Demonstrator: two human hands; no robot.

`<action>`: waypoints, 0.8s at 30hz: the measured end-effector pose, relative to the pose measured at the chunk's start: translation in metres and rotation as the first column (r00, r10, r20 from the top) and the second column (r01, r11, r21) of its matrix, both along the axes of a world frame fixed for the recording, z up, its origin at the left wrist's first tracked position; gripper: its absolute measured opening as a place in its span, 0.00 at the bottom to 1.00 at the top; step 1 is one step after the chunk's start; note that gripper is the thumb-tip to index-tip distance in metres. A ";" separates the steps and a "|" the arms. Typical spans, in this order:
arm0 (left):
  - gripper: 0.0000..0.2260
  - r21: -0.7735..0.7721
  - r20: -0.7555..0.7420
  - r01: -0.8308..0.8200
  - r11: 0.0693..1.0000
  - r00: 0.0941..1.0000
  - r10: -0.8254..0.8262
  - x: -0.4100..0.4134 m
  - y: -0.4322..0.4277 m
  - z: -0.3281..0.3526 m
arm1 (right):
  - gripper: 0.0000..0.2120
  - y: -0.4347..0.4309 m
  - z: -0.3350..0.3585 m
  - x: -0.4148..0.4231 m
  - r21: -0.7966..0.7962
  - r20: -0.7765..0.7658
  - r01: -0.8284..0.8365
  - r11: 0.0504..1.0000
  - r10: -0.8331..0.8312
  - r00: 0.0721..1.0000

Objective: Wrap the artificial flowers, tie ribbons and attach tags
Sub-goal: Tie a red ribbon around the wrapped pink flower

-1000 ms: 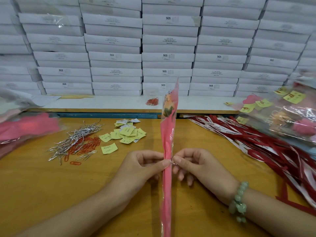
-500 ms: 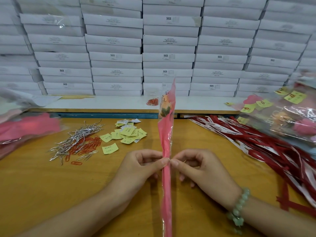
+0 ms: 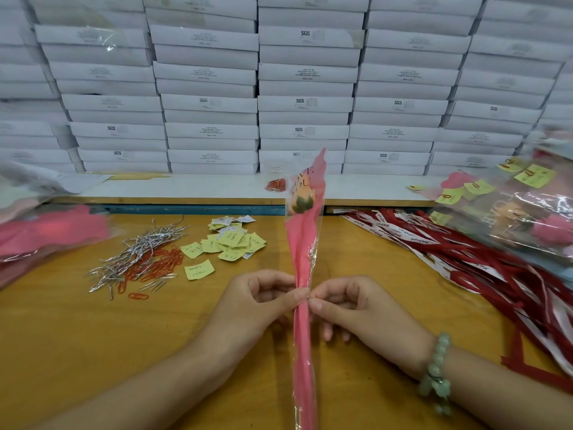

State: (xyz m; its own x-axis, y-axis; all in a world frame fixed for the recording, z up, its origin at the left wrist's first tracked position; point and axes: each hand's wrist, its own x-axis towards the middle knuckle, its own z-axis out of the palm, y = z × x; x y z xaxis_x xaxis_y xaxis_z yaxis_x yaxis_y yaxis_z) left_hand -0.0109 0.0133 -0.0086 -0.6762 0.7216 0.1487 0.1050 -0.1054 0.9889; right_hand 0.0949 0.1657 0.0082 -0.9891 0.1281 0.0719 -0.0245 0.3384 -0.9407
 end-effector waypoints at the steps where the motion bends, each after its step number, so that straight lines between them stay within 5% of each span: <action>1: 0.14 0.004 0.004 -0.001 1.000 1.000 0.001 0.000 0.000 0.000 | 0.08 0.000 0.000 0.000 -0.008 0.001 0.003 1.000 -0.003 1.000; 11: 0.24 0.042 0.073 0.067 0.997 0.995 -0.070 -0.003 0.001 0.000 | 0.05 0.003 -0.001 0.000 -0.006 0.019 -0.051 0.999 0.051 0.999; 24: 0.19 0.067 0.022 0.091 0.994 0.995 -0.093 -0.006 0.001 -0.003 | 0.05 0.003 -0.002 -0.001 0.099 0.022 -0.227 0.969 0.225 0.974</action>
State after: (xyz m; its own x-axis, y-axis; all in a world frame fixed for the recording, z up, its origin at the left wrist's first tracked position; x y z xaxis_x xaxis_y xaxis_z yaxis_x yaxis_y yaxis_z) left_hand -0.0170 0.0140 -0.0120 -0.6113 0.7703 0.1815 0.0669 -0.1782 0.9817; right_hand 0.0941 0.1684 0.0065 -0.9924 -0.1061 0.0625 -0.1015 0.4177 -0.9029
